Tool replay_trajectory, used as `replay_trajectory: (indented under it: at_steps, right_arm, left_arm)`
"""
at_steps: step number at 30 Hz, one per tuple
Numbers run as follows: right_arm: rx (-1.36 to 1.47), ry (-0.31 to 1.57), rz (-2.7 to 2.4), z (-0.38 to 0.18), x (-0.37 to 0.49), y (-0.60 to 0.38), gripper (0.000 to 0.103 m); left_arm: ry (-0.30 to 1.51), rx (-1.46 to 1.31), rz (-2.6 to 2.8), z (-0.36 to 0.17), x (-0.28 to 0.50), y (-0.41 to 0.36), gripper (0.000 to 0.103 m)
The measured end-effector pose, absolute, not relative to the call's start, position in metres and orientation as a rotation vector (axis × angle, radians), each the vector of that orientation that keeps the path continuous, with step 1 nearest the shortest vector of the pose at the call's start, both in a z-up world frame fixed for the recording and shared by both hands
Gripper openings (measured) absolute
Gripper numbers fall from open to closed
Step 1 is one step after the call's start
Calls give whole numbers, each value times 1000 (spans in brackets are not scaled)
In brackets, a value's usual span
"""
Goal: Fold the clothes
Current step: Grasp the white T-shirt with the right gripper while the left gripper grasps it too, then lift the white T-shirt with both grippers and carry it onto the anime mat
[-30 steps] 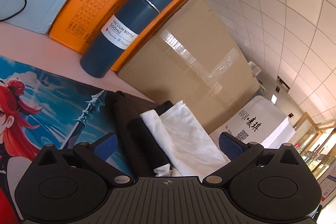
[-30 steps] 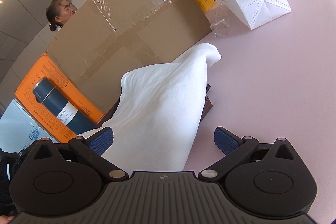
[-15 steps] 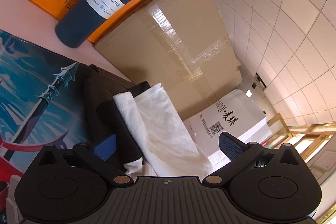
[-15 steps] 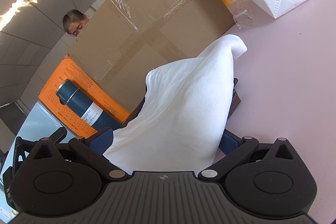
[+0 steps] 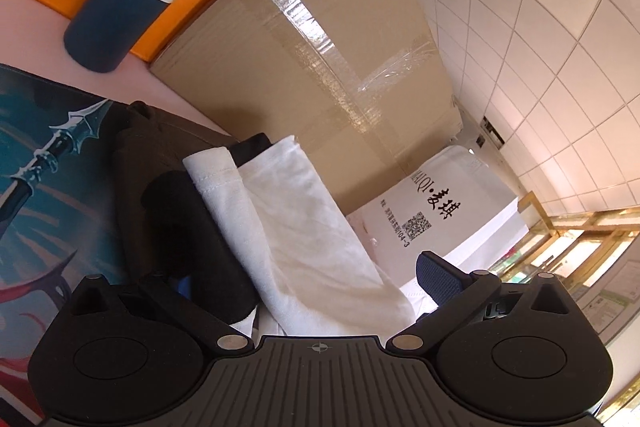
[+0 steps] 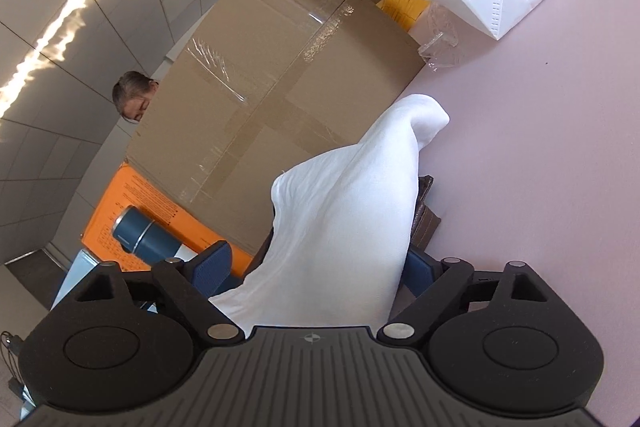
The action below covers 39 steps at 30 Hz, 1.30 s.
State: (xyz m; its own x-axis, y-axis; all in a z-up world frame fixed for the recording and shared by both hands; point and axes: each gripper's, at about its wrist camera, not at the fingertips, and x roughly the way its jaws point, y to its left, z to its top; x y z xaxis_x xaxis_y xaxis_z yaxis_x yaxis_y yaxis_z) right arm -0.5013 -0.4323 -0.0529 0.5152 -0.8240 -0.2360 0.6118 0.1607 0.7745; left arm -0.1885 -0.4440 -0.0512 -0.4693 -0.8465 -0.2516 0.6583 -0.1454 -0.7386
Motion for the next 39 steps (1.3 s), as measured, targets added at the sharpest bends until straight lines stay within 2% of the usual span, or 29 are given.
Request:
replay_trajectory:
  at_steps: [1,2,3,4,5,7,13,15,16,18,21,26,28,35,39]
  right_arm:
    - [950,-255,-1062,-52,-500,-432,67]
    - [947,-247,-1083,-52,-499,-432,58]
    - [954,-251,-1093,-53,-500,-432,53]
    - [969,-265,-1091,-56,-502,-433,45]
    - [983,-280,-1089,-58,-505,-434,41]
    - [1017,-318,-1067,-62,-510,-436,34]
    - [1041,-378,-1058,-67,-517,-435,33]
    - [1061,-402,-1062,-69,-522,-431,41]
    - [1072,-412,-1050,-70,-525,-428,50]
    - [1078,-414,-1041,-71,-528,-420,51]
    - [1055,-362,-1069,-66,-526,-402,45]
    - [963,-299,-1119,-46,-516,-367,24]
    - [917,-308,-1100,-35,-511,-351,21]
    - [819,-403,-871,17,-482,-308,19]
    - [793,-389,-685,38,-437,-296,19]
  left_arm:
    - [962,-229,-1794,-50,-193,-442,93]
    - [917,-187,-1781,-48,-197,-441,76]
    - [887,-154,-1770,-49,-199,-440,63]
    - [870,-133,-1763,-50,-200,-439,34]
    - [872,-136,-1763,-52,-198,-438,22]
    - [905,-193,-1780,-57,-189,-433,16]
    - [759,-219,-1919,-39,-208,-395,13]
    - [750,-211,-1953,-35,-217,-381,13]
    - [752,-206,-1961,-34,-220,-373,13]
    - [767,-200,-1957,-34,-221,-359,13]
    - [791,-224,-1953,-33,-218,-341,13]
    - [753,-292,-1951,-23,-214,-310,13]
    - [717,-344,-1948,-16,-209,-294,13]
    - [511,-526,-1943,18,-168,-219,13]
    - [407,-572,-1863,31,-132,-166,13]
